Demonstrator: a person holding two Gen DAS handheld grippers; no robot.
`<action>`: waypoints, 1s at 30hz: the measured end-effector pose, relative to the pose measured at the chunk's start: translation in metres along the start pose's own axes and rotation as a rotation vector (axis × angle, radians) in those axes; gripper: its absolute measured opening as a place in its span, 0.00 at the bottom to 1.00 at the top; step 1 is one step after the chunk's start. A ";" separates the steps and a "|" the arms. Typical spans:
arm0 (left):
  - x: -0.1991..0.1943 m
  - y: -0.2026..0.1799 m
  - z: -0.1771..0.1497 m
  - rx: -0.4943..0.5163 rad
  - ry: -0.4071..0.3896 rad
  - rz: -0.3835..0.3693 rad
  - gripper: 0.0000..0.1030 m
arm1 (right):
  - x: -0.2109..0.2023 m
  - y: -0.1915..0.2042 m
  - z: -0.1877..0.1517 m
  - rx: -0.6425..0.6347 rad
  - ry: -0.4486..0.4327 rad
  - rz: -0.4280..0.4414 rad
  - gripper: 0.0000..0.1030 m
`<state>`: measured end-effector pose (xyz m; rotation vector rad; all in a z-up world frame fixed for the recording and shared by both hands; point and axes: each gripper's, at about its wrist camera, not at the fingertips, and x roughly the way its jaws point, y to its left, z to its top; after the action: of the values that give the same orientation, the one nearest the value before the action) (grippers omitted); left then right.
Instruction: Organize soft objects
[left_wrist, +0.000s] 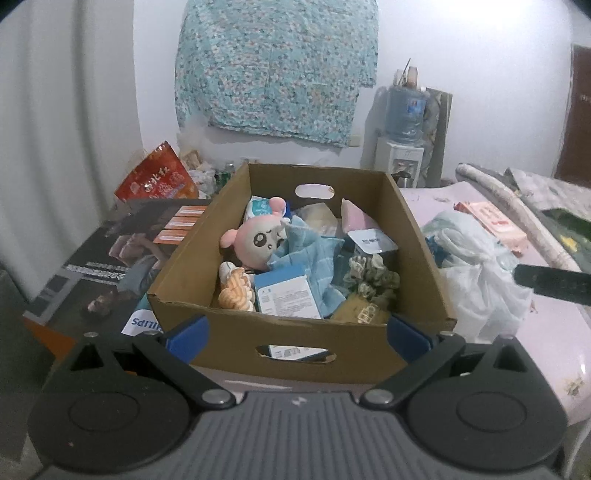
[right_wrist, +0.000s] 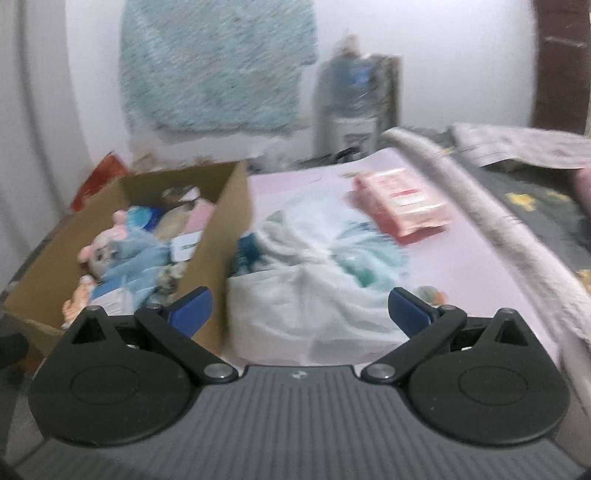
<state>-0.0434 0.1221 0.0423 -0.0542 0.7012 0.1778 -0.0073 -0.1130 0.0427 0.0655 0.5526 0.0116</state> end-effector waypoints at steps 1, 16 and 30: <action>-0.001 -0.005 0.000 0.007 -0.001 0.005 1.00 | -0.005 -0.002 -0.003 0.008 -0.020 -0.024 0.99; -0.003 -0.040 0.000 0.030 -0.047 -0.014 1.00 | -0.057 -0.049 -0.036 0.153 -0.166 -0.101 0.99; 0.002 -0.038 -0.001 0.088 -0.036 -0.001 1.00 | -0.071 -0.033 -0.049 0.080 -0.157 -0.087 0.99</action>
<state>-0.0356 0.0849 0.0395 0.0325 0.6723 0.1463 -0.0938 -0.1452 0.0360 0.1189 0.3981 -0.0992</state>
